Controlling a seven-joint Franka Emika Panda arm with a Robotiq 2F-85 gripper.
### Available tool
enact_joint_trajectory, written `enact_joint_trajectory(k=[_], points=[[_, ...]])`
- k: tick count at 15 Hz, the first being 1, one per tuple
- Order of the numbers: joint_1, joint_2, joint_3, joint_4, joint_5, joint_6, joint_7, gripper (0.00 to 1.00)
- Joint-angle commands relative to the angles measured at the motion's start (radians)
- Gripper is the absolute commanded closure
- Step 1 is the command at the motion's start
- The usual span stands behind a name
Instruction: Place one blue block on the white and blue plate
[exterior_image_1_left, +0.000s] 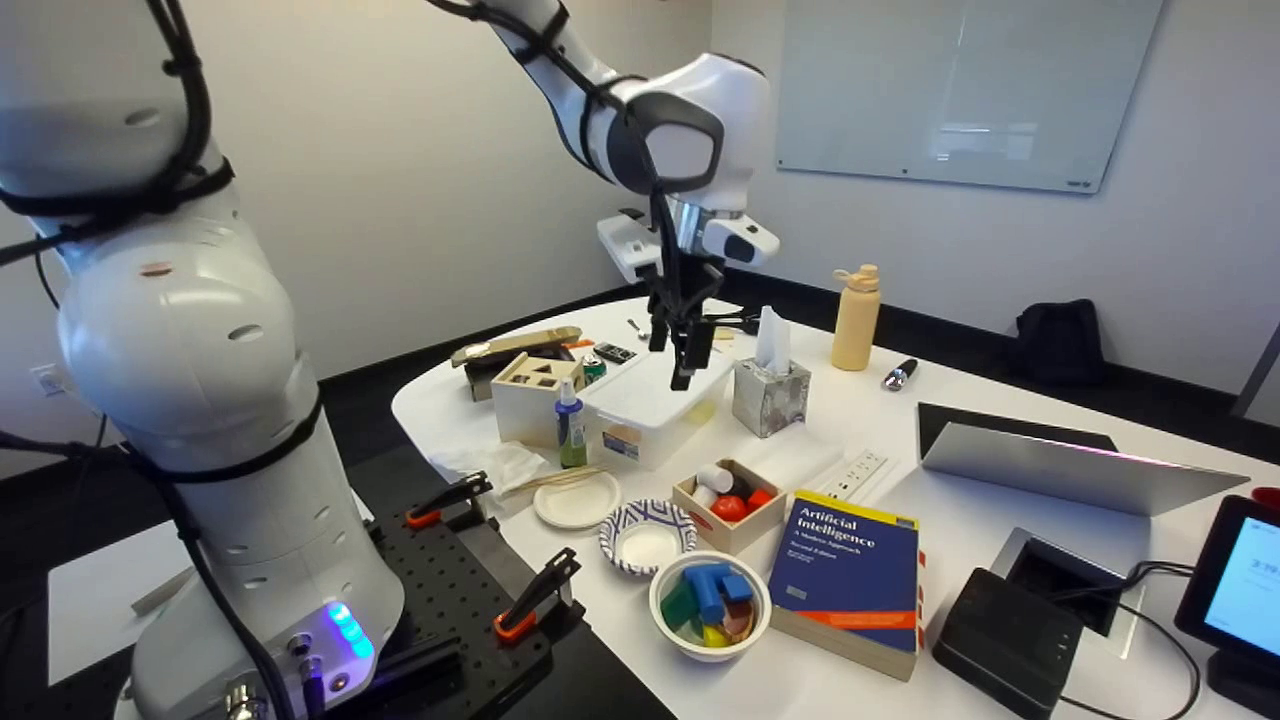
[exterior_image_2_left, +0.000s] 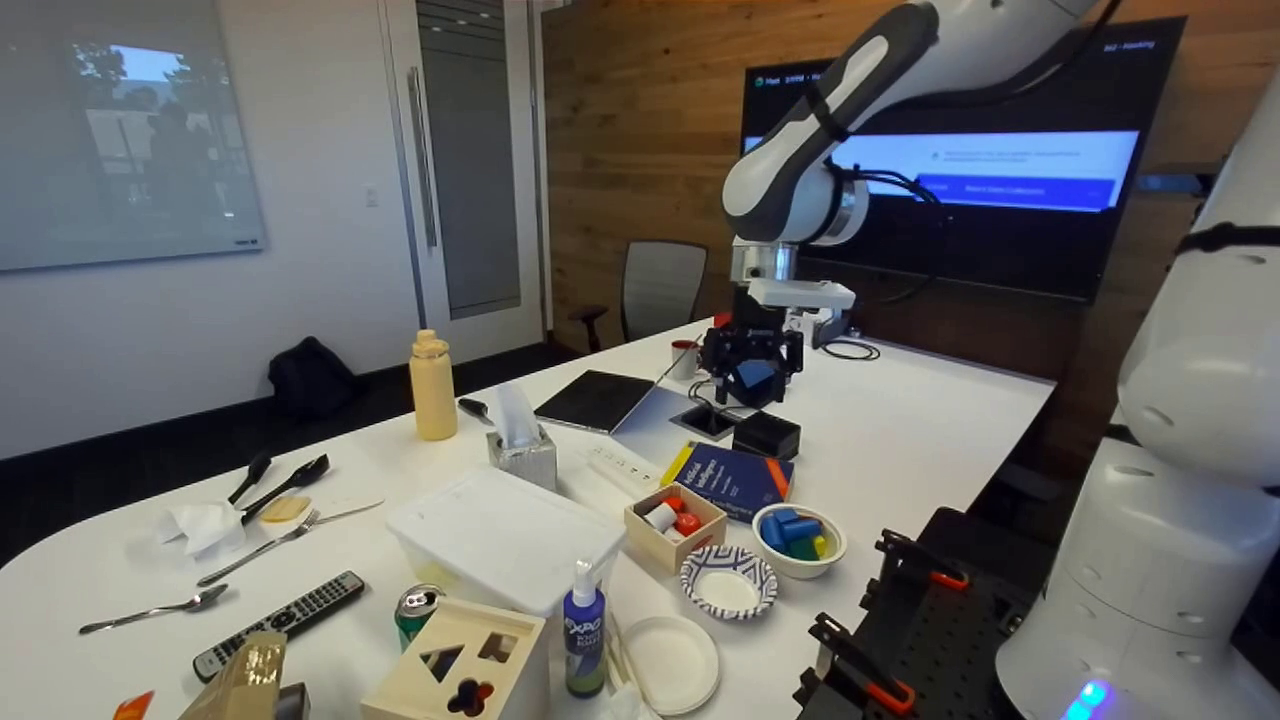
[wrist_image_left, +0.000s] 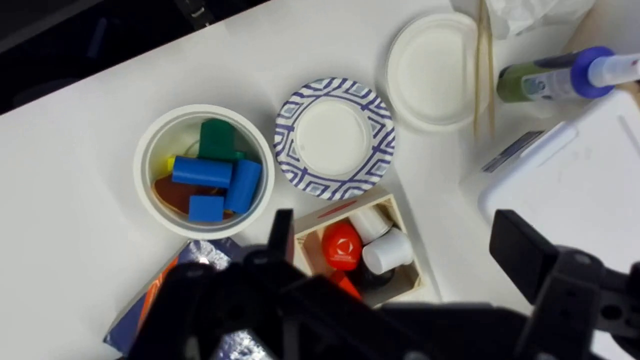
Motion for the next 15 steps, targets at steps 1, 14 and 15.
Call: enact_joint_trajectory(k=[1, 14, 15], points=[[-0.021, 0.198, -0.020, 0.069, 0.040, 0.126, 0.026, 0.00], [-0.132, 0.477, -0.085, 0.075, -0.019, 0.287, -0.129, 0.00], [-0.140, 0.489, -0.085, 0.072, -0.016, 0.297, -0.135, 0.00]])
